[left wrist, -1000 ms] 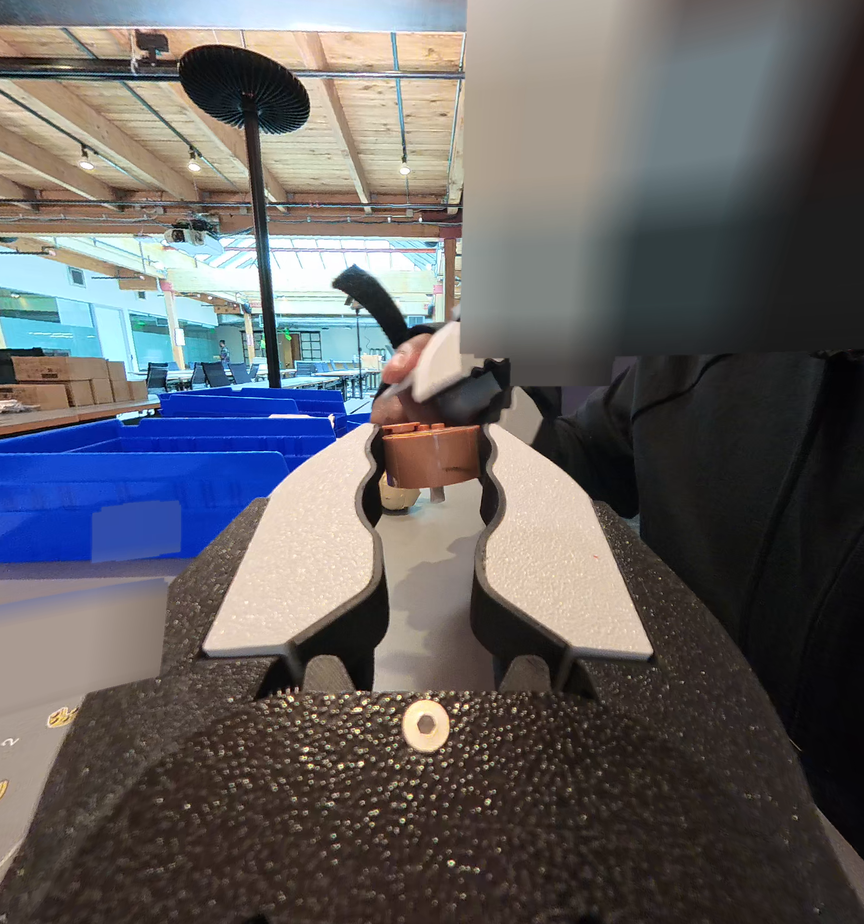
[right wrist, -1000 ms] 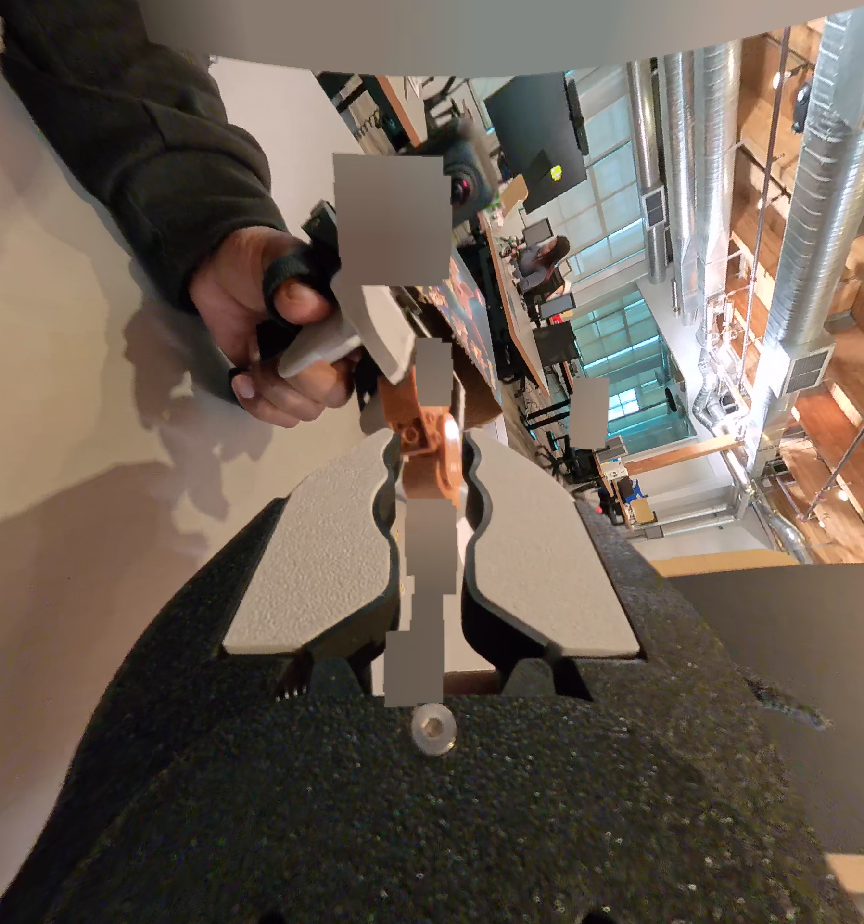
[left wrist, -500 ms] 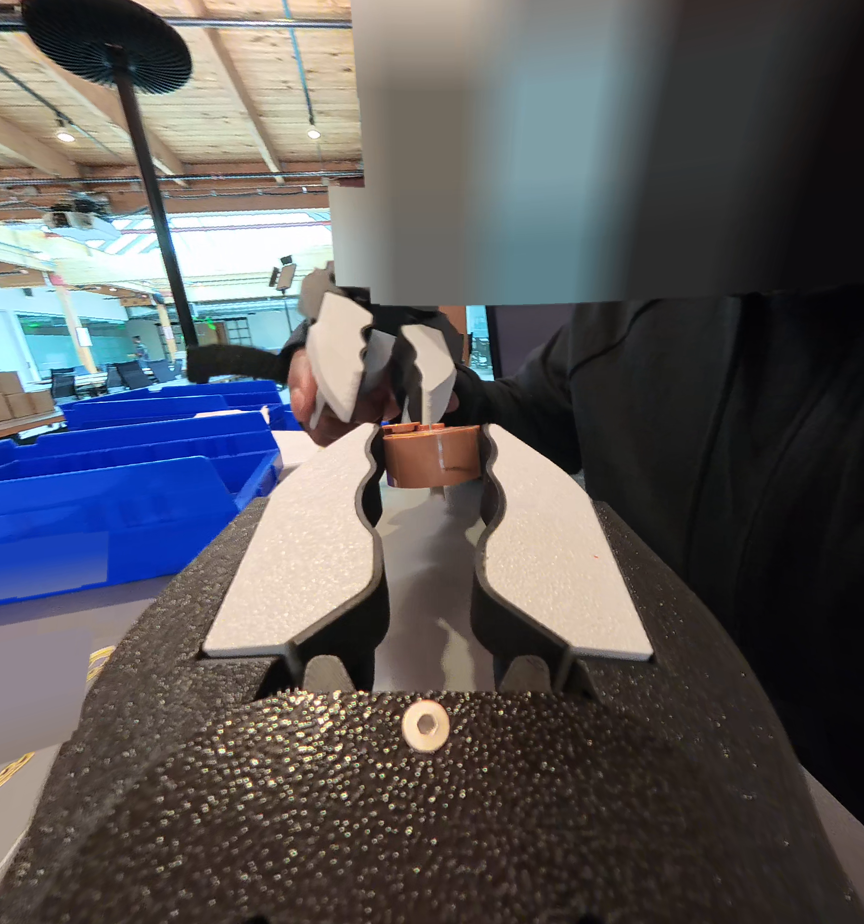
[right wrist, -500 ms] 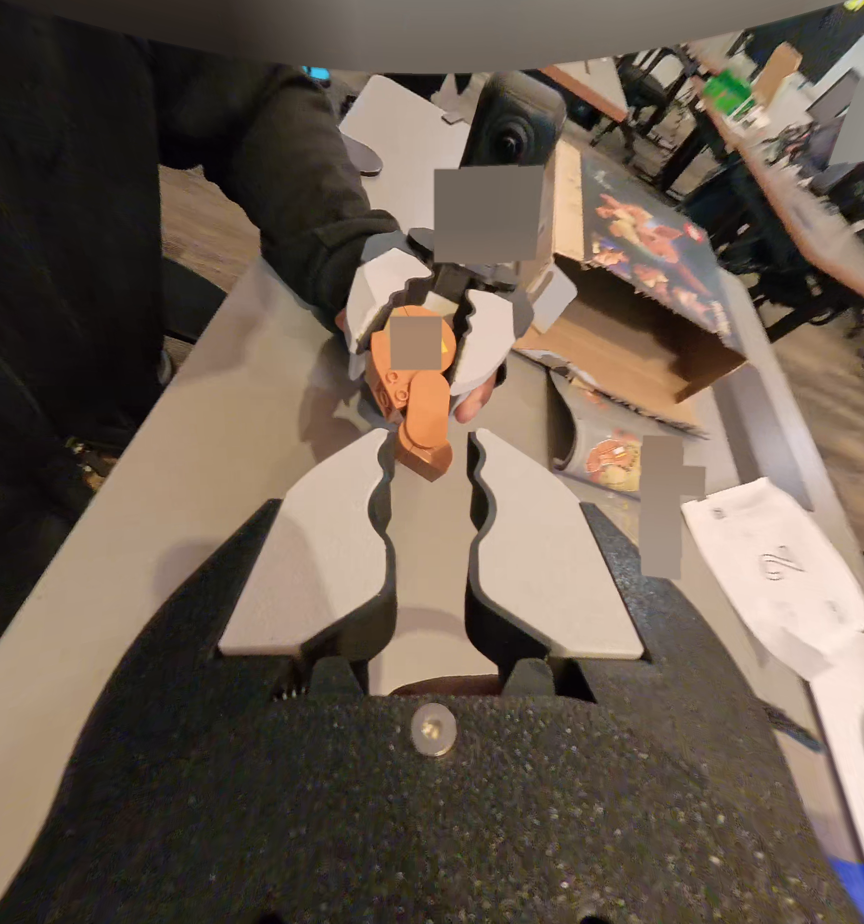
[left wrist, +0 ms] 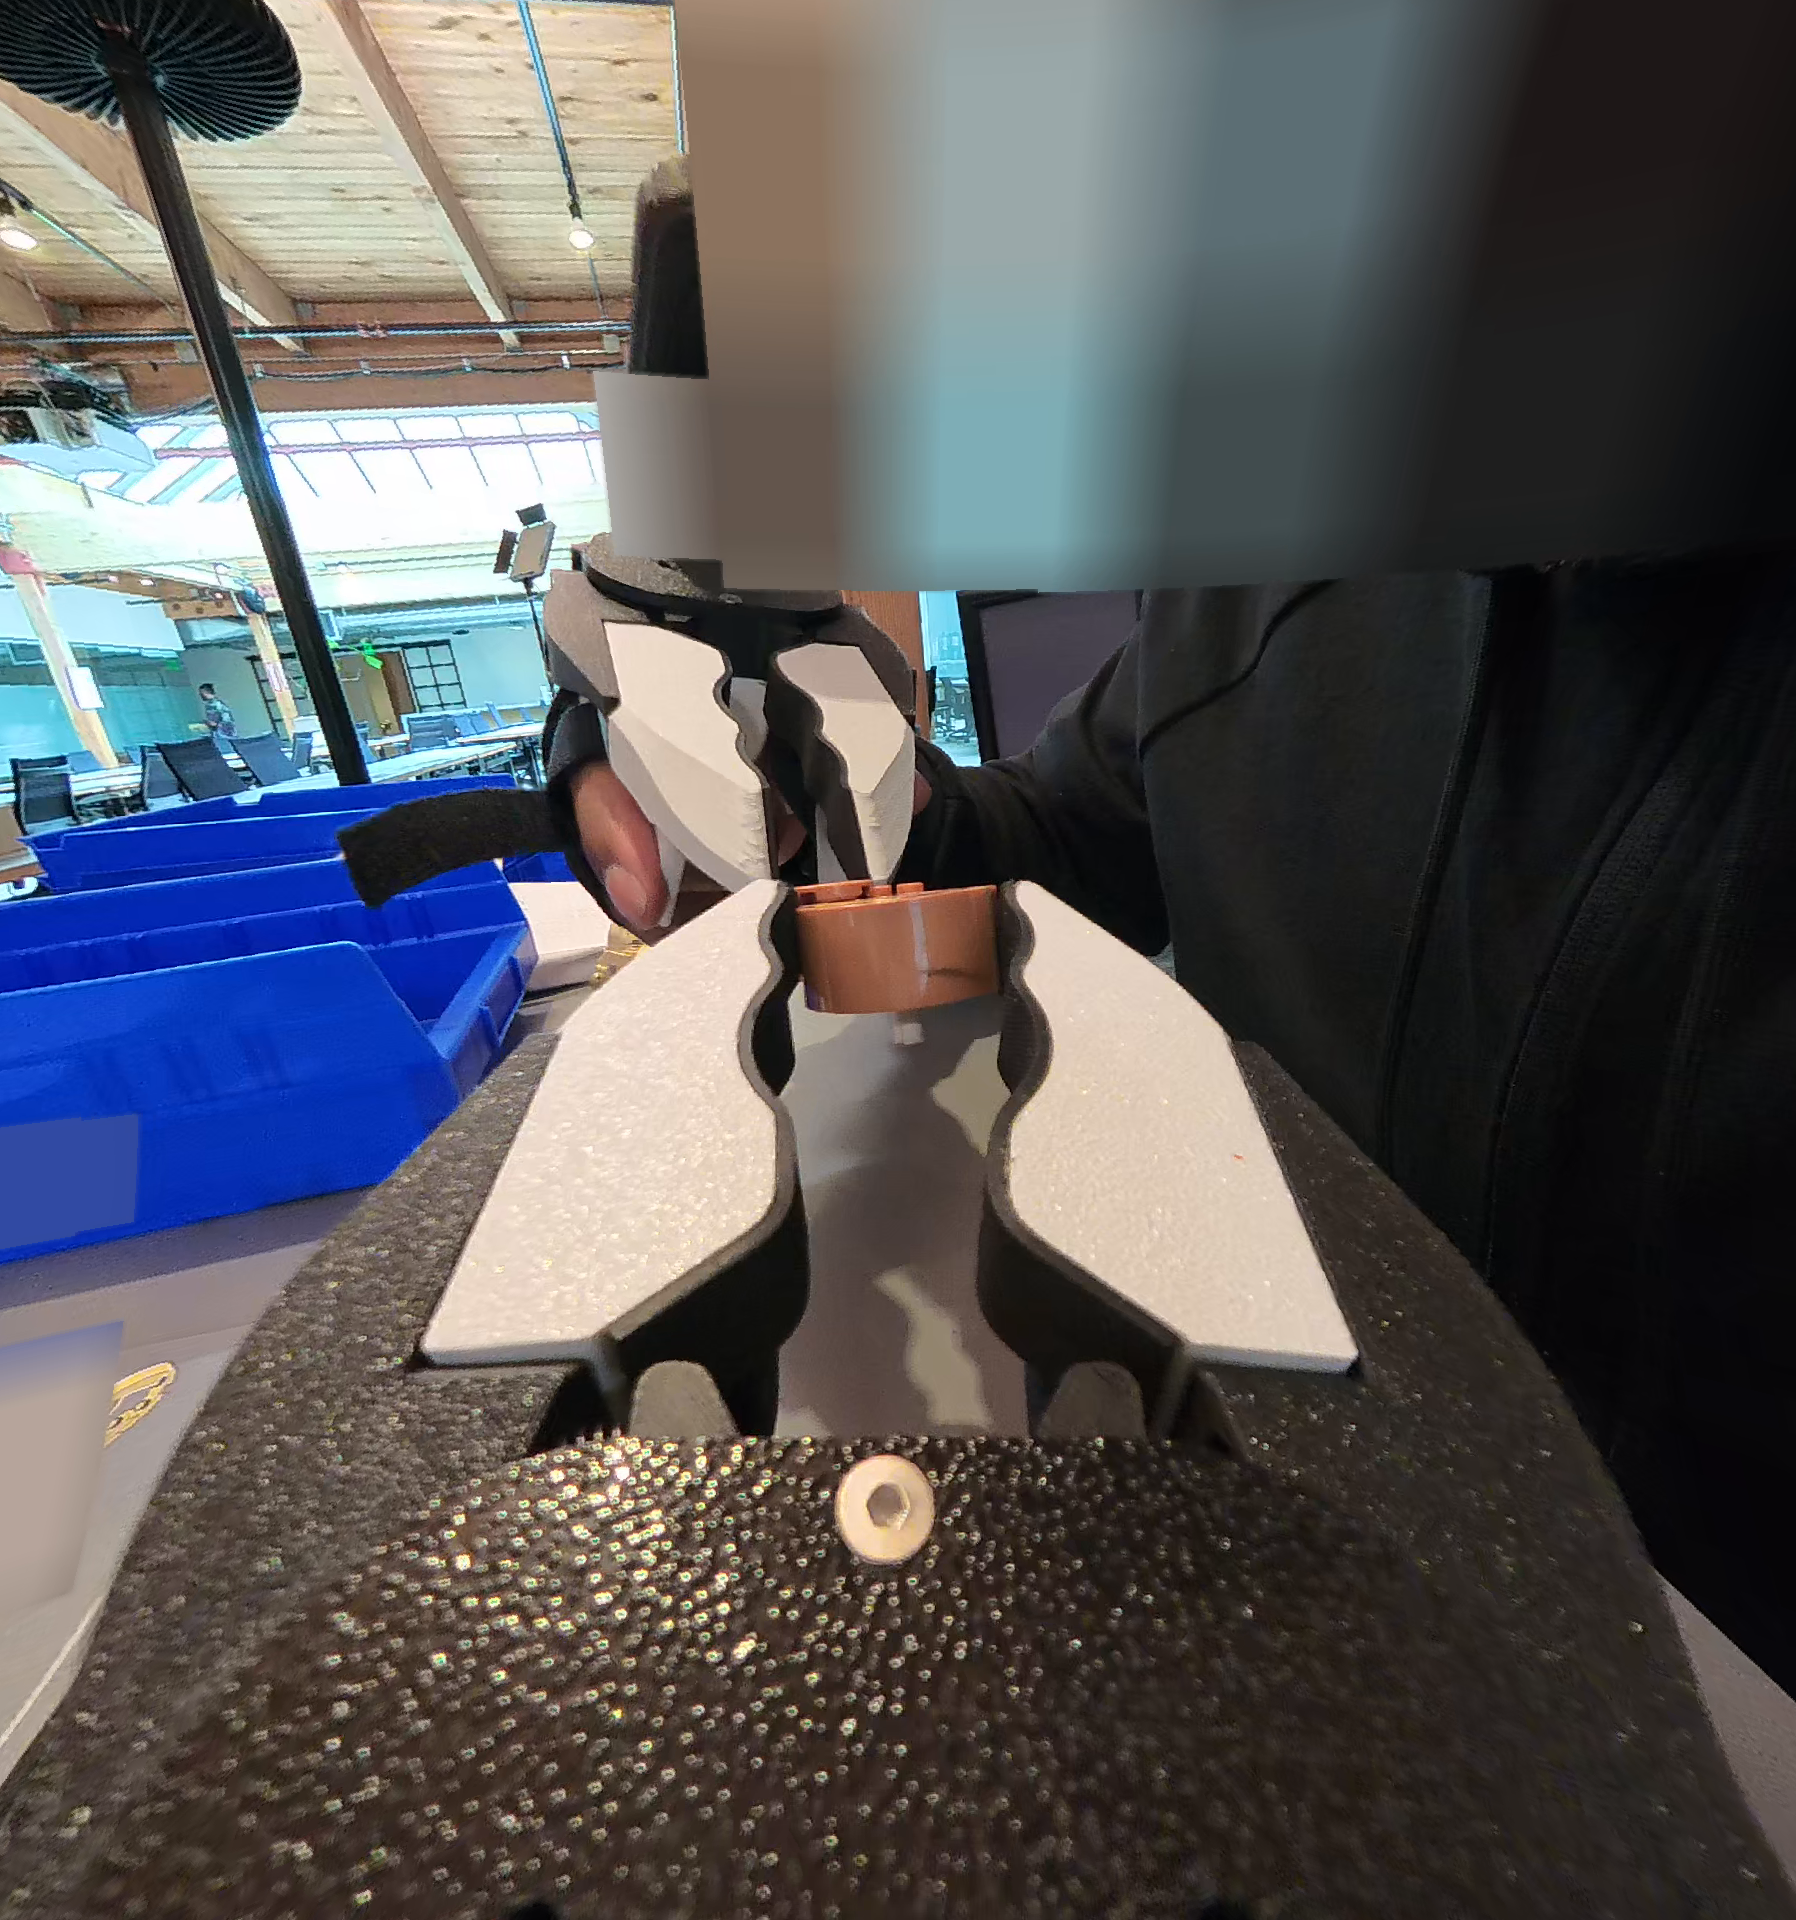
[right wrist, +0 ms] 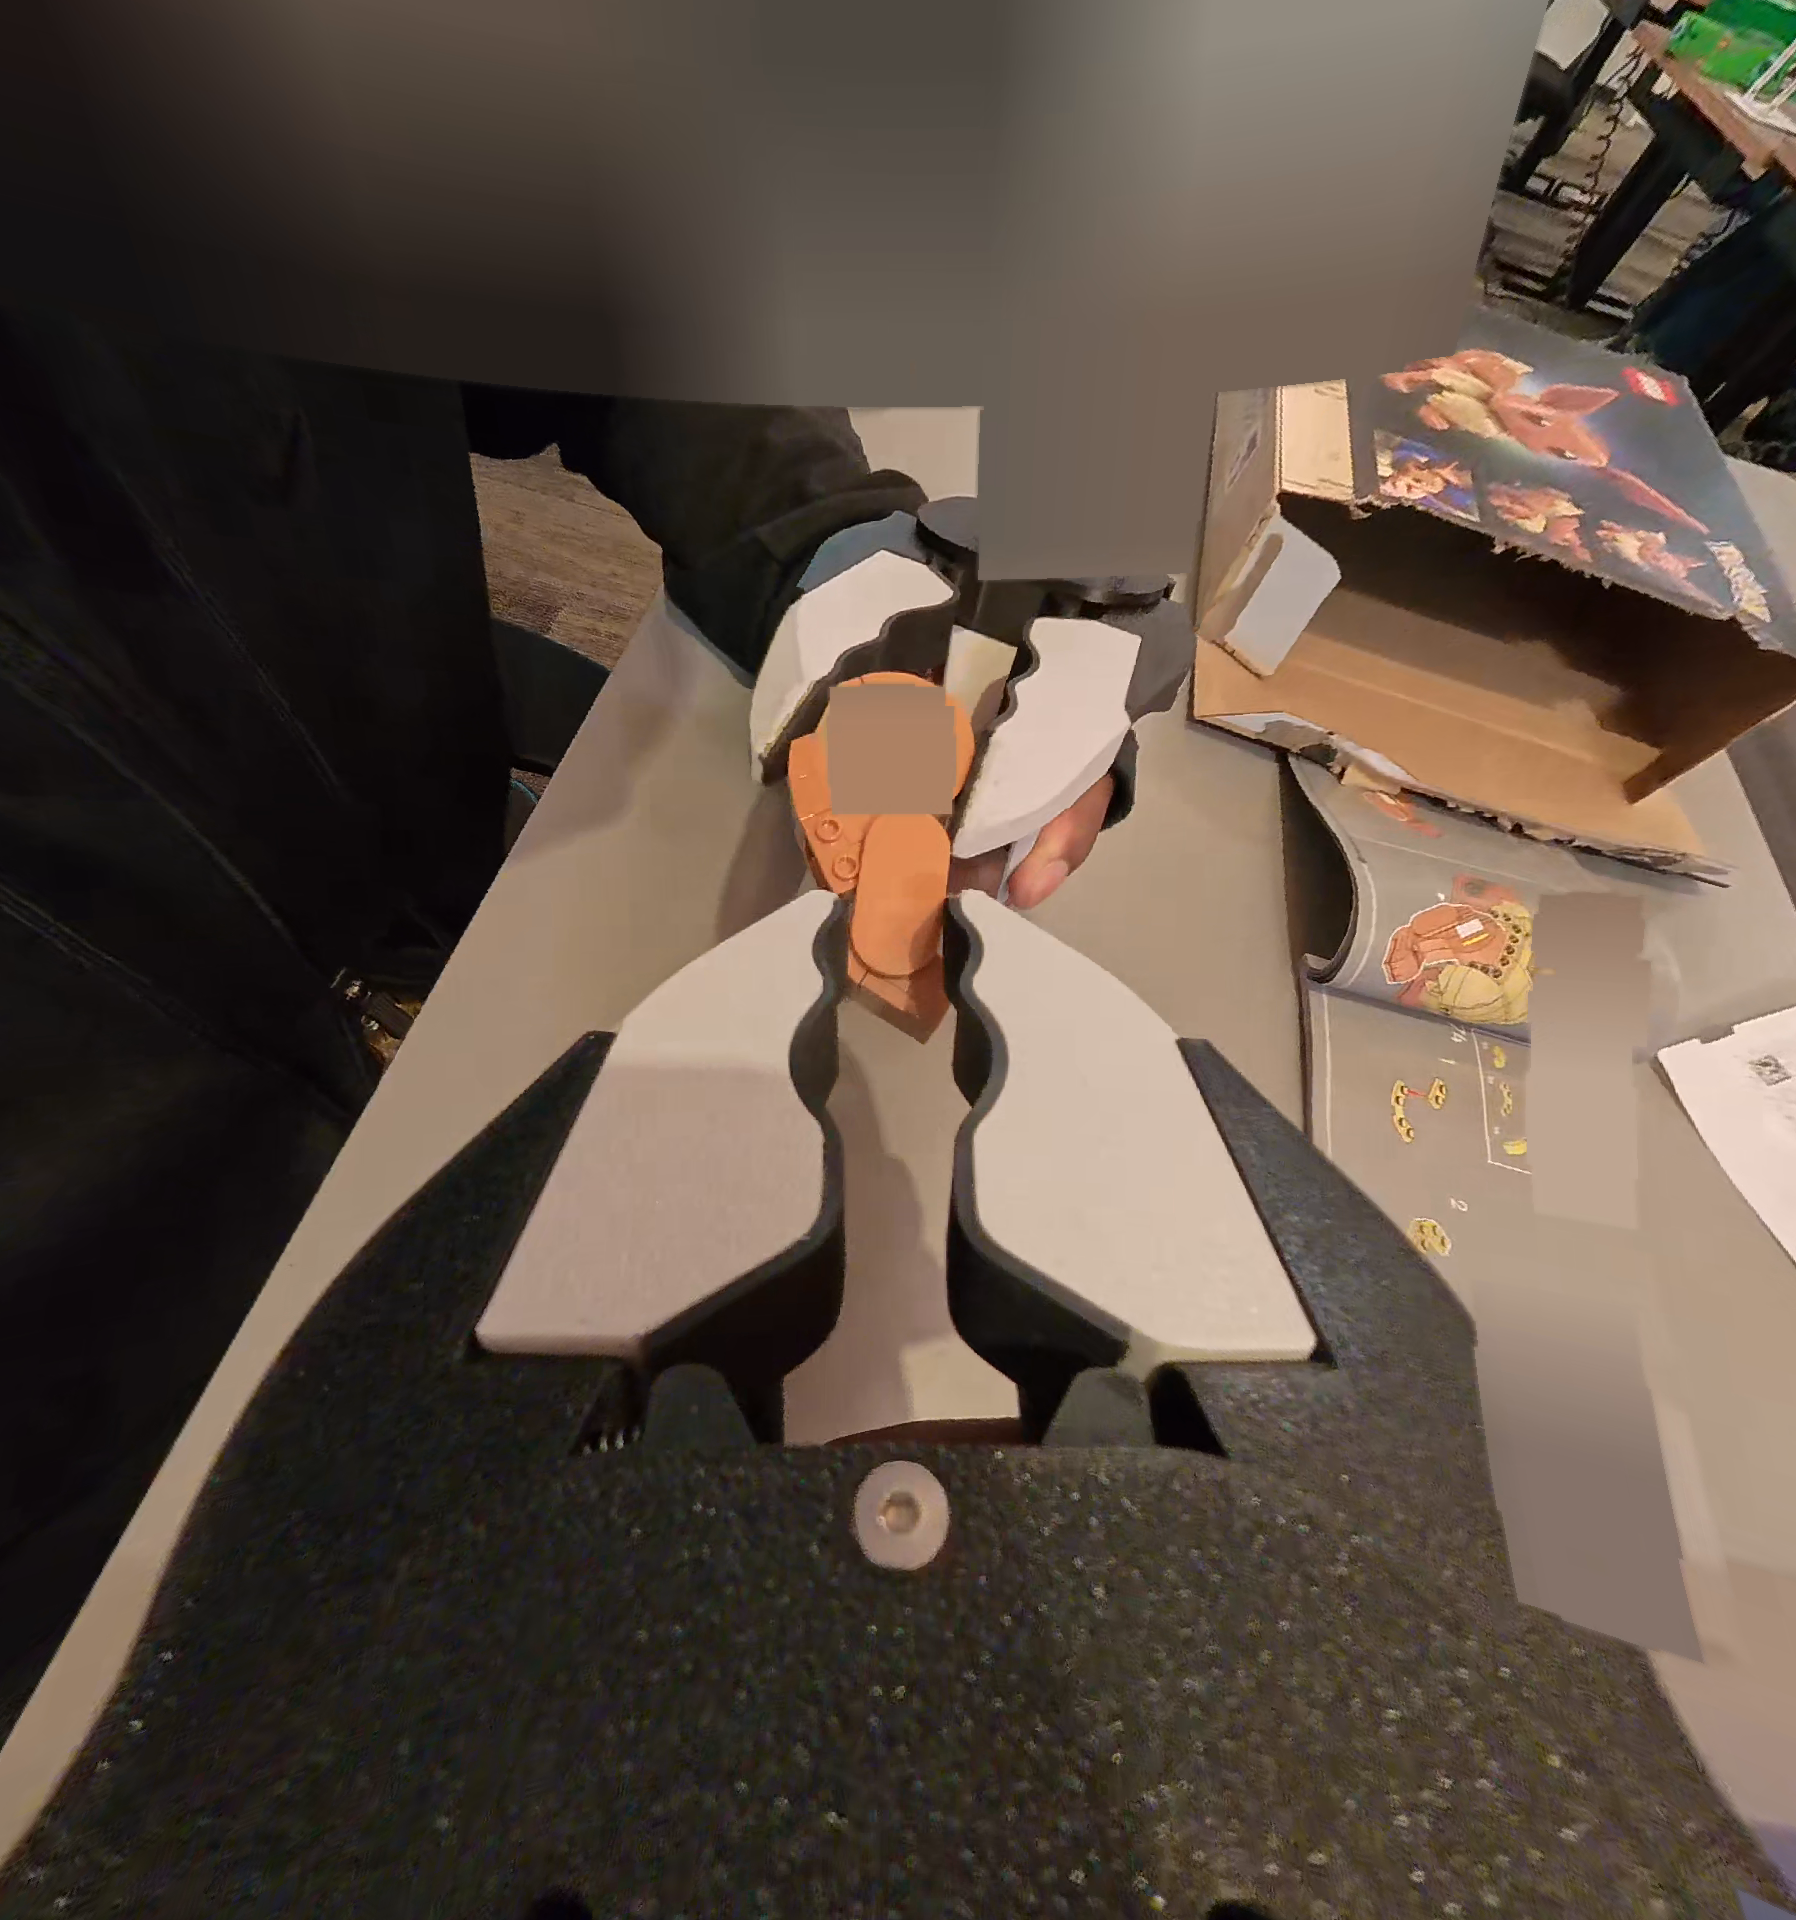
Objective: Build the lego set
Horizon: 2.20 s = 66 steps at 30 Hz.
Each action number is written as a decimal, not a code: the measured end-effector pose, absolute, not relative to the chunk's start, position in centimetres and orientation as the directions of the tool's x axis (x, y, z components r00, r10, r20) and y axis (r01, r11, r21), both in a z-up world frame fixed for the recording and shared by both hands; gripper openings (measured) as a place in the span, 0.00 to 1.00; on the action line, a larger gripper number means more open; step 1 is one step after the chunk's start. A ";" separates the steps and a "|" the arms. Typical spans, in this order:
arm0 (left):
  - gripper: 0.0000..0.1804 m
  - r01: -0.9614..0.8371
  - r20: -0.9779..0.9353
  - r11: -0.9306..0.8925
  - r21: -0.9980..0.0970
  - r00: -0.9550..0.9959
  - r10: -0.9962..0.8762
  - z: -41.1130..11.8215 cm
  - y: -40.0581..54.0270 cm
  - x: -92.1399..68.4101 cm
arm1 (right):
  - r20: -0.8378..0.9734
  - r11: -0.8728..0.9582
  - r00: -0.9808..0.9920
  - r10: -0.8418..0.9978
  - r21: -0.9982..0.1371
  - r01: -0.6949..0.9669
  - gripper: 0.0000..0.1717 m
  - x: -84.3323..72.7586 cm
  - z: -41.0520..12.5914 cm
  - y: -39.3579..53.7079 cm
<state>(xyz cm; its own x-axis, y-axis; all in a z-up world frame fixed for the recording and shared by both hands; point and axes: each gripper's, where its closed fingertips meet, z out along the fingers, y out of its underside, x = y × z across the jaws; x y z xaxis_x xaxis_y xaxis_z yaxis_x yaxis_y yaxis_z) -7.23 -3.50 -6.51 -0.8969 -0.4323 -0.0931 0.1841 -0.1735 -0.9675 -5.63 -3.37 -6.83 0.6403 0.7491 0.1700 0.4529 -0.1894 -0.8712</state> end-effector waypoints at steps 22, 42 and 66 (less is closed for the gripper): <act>0.20 0.112 -0.002 -0.287 -0.951 -0.935 -0.355 -5.8 -3.3 -7.7 | 0.233 -0.100 0.587 0.775 -0.873 0.478 0.09 -7.4 -5.8 -3.3; 0.20 0.080 0.016 -0.341 -0.937 -0.963 -0.270 -5.4 -3.6 -8.7 | 0.262 -0.058 0.549 0.794 -0.865 0.498 0.11 -8.6 -5.5 -3.1; 0.20 0.140 0.047 -0.441 -0.886 -0.922 -0.385 -3.8 -0.7 -7.4 | 0.868 0.207 0.391 0.305 -0.461 0.863 0.24 -6.9 -4.2 -1.1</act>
<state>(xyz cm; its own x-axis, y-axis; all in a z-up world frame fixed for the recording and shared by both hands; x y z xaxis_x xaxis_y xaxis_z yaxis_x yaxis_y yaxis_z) -7.37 -0.69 -3.84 -0.9217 -0.3851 0.0466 0.1396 -0.4412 -0.8865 -6.85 -1.07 -4.24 0.3913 0.3047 0.8684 0.8629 0.2066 -0.4613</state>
